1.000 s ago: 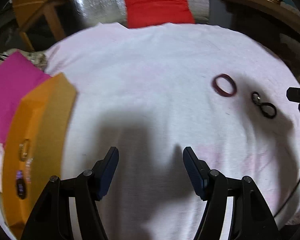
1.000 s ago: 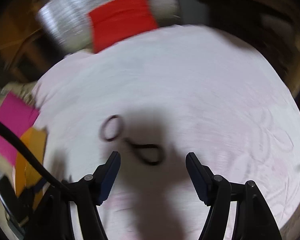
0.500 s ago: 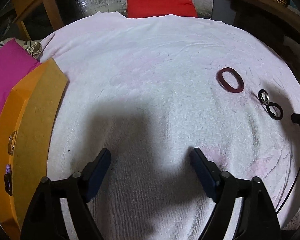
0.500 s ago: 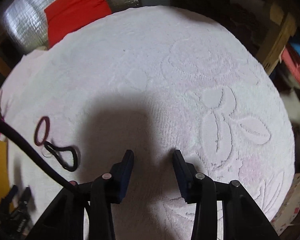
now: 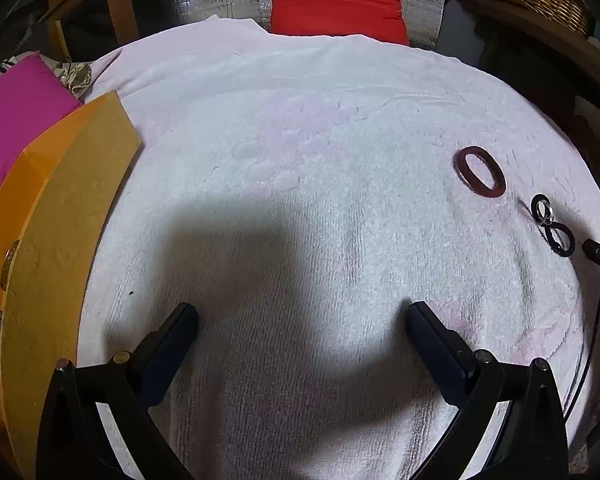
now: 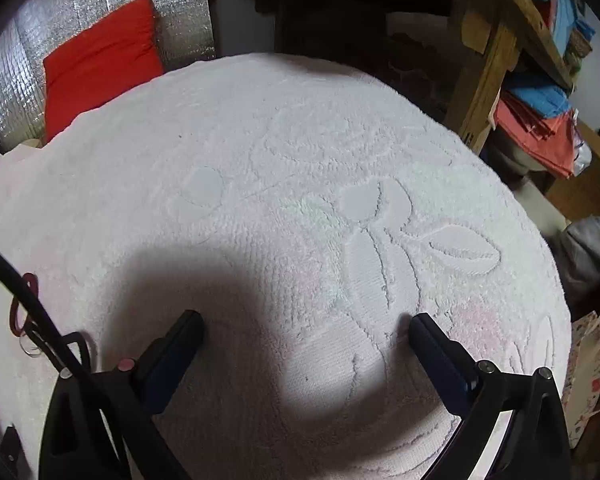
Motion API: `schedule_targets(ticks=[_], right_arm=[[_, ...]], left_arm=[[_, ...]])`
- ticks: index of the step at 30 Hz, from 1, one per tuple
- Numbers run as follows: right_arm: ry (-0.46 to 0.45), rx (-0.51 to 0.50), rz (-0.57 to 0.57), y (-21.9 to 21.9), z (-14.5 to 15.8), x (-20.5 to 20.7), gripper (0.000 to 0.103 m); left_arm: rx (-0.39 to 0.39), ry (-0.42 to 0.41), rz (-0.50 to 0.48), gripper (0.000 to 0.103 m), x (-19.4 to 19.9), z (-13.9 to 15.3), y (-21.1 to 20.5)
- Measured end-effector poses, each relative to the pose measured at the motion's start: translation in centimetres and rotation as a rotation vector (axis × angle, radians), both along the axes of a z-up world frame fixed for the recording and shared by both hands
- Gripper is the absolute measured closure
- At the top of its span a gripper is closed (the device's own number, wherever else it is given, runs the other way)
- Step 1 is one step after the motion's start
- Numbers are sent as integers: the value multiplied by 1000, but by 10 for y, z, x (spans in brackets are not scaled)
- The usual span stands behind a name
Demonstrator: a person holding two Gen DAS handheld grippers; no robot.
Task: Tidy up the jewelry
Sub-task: 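Move both tools back toward the dark red hair tie and keyring hair tie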
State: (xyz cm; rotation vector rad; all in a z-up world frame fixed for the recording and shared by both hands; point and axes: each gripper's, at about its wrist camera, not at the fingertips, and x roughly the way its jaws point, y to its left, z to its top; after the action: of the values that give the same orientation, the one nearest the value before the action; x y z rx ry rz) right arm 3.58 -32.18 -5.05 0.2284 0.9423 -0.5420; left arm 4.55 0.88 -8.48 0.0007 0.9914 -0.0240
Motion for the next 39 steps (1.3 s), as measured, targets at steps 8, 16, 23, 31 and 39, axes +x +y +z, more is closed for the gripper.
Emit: schedule_targets(ticks=[8,16,23,31,39], right_arm=[[62,72,81,-5,5,-1,0],[54,58,160,8,2,-10,0],[46,55,174,12,3,-16,0],[50,40,178,8,6,-12,0],[-4,126,241,-2,20,-8,1]], left_arm=[[-12,-16,8,0,-5,-2,1],[-17,-38,19,0,-13,-3,3],[-22,-54,12,0,-17,-4,5],[-18,-66,11,0,-22,-3,5],[-12,-16,15,0,-14,3,3]])
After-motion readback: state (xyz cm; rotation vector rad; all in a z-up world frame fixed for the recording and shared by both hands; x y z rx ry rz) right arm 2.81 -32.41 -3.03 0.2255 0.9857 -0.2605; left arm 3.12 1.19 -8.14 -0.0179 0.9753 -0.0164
